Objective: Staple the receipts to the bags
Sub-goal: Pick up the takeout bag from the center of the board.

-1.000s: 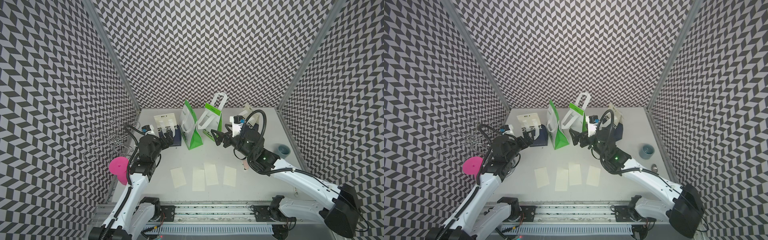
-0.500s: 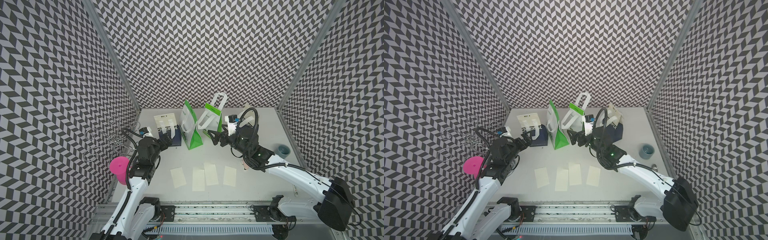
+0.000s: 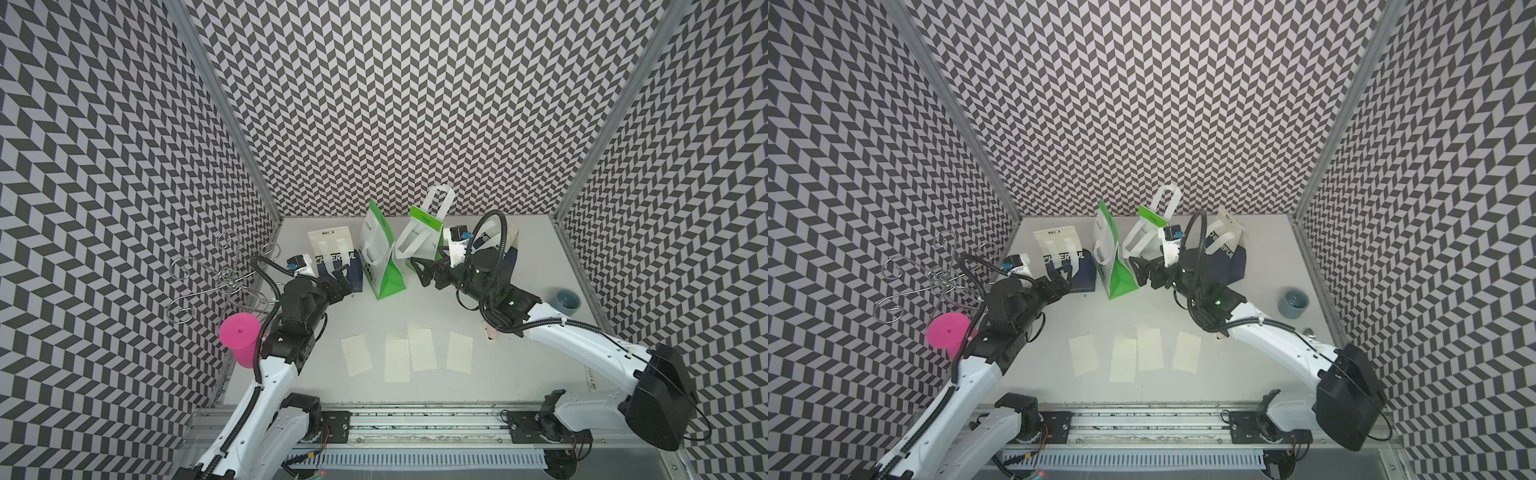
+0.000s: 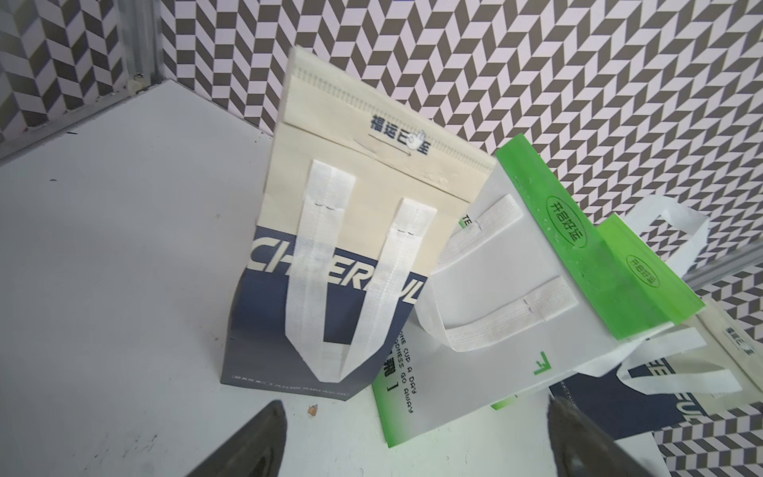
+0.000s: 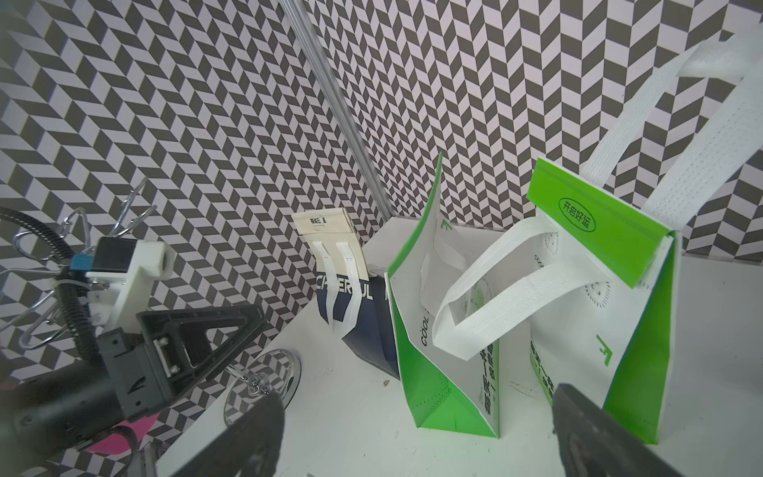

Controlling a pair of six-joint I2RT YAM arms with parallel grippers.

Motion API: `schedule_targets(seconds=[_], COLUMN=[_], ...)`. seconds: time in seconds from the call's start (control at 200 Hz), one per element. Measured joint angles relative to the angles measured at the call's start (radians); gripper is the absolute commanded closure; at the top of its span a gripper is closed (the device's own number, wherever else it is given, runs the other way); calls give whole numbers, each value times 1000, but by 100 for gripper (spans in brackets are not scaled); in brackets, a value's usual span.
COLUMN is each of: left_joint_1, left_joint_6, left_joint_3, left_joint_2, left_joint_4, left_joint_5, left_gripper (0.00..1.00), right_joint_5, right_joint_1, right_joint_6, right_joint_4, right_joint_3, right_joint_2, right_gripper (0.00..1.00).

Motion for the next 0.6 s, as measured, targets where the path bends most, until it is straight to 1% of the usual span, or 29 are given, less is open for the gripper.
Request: schedule_targets(seconds=[0.1, 0.18, 0.396, 0.521, 0.601], left_joint_1=[-33, -65, -159, -188, -203], left_joint_6=[-7, -10, -17, -23, -24], left_joint_3=[-1, -1, -6, -8, -8], left_joint_2=[-13, -18, -43, -43, -43], left_joint_4=[0, -5, -16, -20, -21], left_joint_5=[9, 24, 58, 68, 72], left_gripper=[3, 5, 7, 7, 7], right_joint_5=[-19, -48, -85, -66, -44], right_joint_1=[0, 0, 26, 35, 36], right_joint_6=[0, -3, -24, -27, -30], right_joint_4=[-2, -14, -41, -60, -88], right_joint_3=[6, 45, 266, 378, 436], right_joint_2=[10, 40, 212, 320, 380], right_gripper=[5, 7, 12, 14, 19])
